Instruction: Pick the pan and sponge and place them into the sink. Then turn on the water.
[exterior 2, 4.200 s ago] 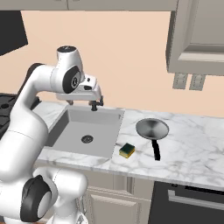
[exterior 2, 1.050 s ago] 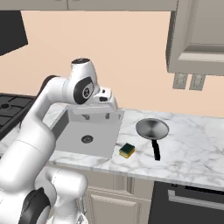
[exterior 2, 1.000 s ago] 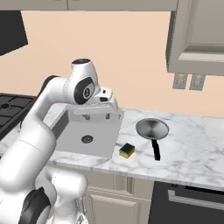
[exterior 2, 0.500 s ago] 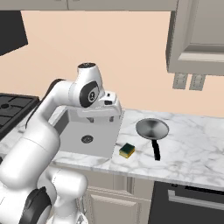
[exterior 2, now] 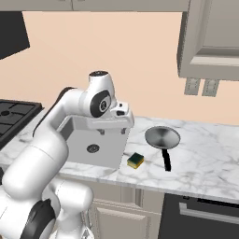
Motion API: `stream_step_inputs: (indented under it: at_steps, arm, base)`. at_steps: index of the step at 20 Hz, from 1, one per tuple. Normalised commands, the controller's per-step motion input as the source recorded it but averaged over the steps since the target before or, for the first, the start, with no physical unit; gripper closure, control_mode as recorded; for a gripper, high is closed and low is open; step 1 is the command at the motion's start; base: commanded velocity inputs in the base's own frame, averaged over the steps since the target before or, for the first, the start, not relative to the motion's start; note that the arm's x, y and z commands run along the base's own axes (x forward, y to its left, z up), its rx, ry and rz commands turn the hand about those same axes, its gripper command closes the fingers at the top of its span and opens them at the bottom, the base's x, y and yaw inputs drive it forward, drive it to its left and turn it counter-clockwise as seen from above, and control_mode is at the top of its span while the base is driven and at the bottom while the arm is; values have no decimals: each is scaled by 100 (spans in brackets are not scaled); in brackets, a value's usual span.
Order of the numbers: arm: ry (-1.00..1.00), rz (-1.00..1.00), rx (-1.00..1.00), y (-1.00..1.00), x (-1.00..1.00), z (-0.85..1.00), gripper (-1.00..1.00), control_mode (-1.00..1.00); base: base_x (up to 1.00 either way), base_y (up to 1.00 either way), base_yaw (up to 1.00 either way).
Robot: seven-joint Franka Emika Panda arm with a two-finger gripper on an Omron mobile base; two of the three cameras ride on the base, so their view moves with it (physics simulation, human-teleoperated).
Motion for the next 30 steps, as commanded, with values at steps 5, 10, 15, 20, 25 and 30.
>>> stream_step_inputs:
  at_steps: [5, 10, 15, 20, 25, 30]
  arm:
    - [4, 0, 0, -15, 0, -12, -100, -100]
    - [4, 0, 0, -18, 0, -11, -100, -100]
    - [4, -1, 1, -18, 0, -8, -100, -100]
    - [4, -1, 0, -17, 0, -7, -100, -100]
    - [5, 0, 1, -19, 0, -5, -100, -100]
    - [6, 0, 1, -18, 0, -6, -100, -100]
  base:
    - [0, 0, 0]
    - [0, 0, 0]
    - [0, 0, 0]
    - [0, 0, 0]
    - [0, 0, 0]
    - [0, 0, 0]
